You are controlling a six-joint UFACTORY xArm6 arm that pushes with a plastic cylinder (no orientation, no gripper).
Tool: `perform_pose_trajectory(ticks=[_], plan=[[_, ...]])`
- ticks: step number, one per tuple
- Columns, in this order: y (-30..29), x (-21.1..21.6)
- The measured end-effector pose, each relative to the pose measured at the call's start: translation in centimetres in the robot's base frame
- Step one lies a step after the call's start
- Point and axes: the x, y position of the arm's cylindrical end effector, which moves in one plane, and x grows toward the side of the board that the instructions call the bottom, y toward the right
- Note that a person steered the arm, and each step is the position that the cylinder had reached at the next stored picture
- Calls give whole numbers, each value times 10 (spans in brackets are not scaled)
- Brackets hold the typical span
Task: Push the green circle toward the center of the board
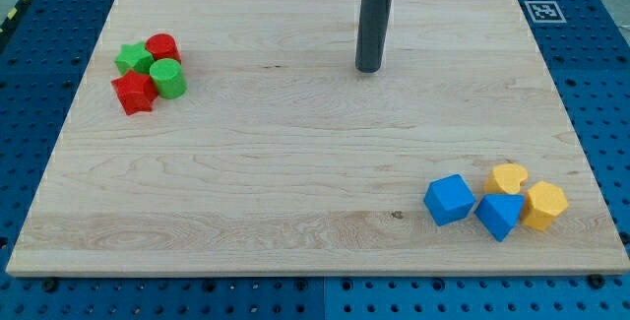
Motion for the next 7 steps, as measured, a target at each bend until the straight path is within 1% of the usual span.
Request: perform_pose_trajectory(ticks=[1,2,4,5,6,7], plan=[[-1,-1],[-19,-5],[-87,59],[-135,92],[-203,118],[-273,124]])
